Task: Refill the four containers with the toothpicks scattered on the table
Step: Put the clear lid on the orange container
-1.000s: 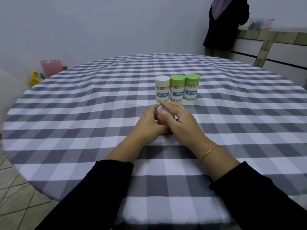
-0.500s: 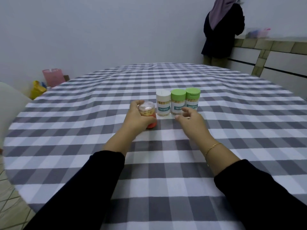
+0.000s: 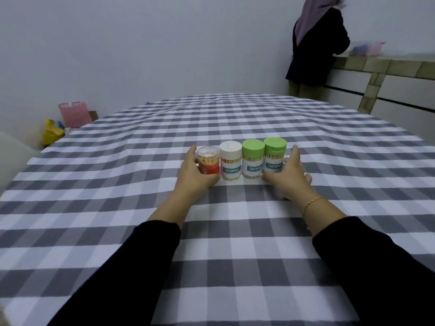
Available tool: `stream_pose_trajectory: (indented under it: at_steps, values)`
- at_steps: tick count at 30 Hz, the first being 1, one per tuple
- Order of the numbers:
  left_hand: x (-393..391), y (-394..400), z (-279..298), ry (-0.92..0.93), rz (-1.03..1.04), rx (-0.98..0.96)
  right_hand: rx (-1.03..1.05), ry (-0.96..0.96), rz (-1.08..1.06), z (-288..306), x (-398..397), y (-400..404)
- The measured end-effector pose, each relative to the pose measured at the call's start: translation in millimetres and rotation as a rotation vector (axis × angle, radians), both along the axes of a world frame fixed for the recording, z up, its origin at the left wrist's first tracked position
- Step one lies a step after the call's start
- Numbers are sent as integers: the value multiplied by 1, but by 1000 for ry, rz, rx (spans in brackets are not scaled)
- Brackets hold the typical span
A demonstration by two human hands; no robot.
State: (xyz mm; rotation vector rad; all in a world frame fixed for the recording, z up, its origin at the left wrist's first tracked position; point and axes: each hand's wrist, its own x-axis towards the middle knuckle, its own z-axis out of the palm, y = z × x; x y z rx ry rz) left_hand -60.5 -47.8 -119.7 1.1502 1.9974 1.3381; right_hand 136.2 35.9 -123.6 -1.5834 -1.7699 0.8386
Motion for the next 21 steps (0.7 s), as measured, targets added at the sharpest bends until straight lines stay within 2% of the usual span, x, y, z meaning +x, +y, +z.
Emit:
stream_pose_trajectory:
  at_steps: [15,21]
  values:
    - [8,13,-22,210,224,-9,187,171,-24,-27,3,11]
    - [10,13,-22,245,200,-30,181,161,-6,-30,3,14]
